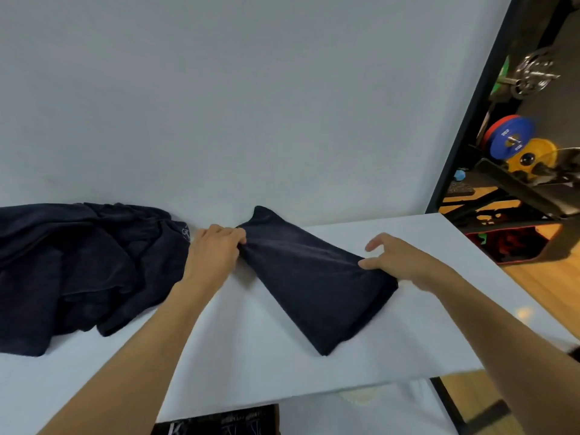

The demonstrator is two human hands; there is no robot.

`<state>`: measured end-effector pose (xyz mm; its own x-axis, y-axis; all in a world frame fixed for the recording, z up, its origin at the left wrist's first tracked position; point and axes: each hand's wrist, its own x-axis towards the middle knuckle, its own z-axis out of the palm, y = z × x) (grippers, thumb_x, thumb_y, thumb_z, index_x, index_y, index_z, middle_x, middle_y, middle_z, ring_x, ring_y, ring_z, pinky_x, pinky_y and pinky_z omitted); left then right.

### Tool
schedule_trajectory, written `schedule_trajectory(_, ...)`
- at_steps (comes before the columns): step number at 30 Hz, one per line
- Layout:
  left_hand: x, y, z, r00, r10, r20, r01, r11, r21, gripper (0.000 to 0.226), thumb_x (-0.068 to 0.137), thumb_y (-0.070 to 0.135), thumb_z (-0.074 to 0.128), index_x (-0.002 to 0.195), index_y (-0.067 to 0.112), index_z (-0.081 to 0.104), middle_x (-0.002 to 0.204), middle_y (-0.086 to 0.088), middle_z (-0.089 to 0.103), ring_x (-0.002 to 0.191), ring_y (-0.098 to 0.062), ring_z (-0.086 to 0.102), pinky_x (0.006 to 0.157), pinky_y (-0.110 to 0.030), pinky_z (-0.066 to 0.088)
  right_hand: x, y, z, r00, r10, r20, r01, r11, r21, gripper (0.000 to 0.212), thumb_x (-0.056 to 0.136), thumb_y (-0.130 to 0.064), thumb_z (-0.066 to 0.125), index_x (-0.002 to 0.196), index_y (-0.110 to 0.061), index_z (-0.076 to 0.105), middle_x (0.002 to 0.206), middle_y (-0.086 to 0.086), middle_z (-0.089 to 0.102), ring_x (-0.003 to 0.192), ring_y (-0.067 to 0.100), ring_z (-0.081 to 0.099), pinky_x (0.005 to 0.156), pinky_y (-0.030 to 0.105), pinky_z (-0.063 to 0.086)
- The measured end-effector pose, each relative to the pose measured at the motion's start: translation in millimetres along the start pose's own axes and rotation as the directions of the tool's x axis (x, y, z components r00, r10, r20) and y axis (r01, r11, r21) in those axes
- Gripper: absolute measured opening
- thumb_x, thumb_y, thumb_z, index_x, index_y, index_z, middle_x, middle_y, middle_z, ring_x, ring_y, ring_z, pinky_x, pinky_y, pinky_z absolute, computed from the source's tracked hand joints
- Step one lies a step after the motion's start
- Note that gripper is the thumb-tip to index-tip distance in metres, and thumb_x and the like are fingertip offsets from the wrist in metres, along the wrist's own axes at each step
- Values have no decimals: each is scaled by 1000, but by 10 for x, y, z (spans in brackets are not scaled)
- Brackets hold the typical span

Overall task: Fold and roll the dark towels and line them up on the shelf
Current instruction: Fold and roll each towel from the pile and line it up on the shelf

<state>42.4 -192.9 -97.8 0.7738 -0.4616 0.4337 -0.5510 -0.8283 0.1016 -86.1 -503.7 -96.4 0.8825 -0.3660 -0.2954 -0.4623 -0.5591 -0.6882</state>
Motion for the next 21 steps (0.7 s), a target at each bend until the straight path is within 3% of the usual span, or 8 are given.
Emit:
schedule_trajectory(2,-16,128,-16,988,-84,126,99,988,-115,34,83,-6,49,98,15,70,104,1,67,103,-27,56,85,-35,43,-357,53,230,996,39,80,-46,995,91,48,82,-41,72,124,-33,51,115,-5,55,99,15,58,81,32,51)
schedule_trajectory(5,-527,420,-85,963,201,180,-110,902,-416,13,90,19,62,98,22,71,110,7,67,105,-16,58,90,-36,49,-746,111,580,997,-34,65,28,995,92,57,88,-37,65,140,-31,41,129,4,57,101,17,62,83,30,53)
schedule_trajectory(7,-1089,541,-194,902,371,221,-233,849,-473,36,86,59,59,108,32,68,120,13,64,112,-8,55,98,-24,44,-914,129,691,997,-68,-23,70,991,117,53,91,-34,62,140,-31,41,125,3,60,90,15,67,67,26,56)
schedule_trajectory(9,-1547,601,-226,856,446,261,-362,878,-314,65,75,80,51,122,36,61,132,12,59,122,-10,54,105,-26,40,-1037,156,733,997,-61,-40,66,987,149,47,92,-32,62,136,-32,45,113,-1,64,74,16,70,51,22,53)
schedule_trajectory(13,-1852,688,-216,840,512,180,-512,857,-54,59,55,30,95,110,22,74,113,1,72,105,-22,69,85,-33,55,-1192,180,689,997,-71,-27,73,993,94,35,92,-33,62,126,-36,53,93,-9,67,68,21,71,50,25,56)
schedule_trajectory(15,-1824,635,-253,849,528,32,-521,845,-118,42,58,12,92,96,19,77,97,3,75,89,-19,71,77,-28,55,-1236,175,650,994,-96,-59,101,992,79,34,92,-34,61,125,-37,54,87,-7,70,67,17,70,50,24,56)
schedule_trajectory(18,-1823,488,-330,860,504,-72,-507,832,-224,5,84,19,70,89,19,72,87,6,71,75,-14,65,74,-23,42,-1317,181,689,988,-122,-90,128,990,58,38,93,-32,60,130,-36,50,81,-3,72,59,15,70,47,20,53)
schedule_trajectory(21,-1918,399,-366,855,518,-24,-510,830,-226,16,90,27,53,88,18,67,92,7,68,79,-15,63,77,-24,40,-1408,207,844,994,-94,-61,95,995,23,42,95,-32,58,135,-32,44,79,1,71,49,17,67,46,18,51)
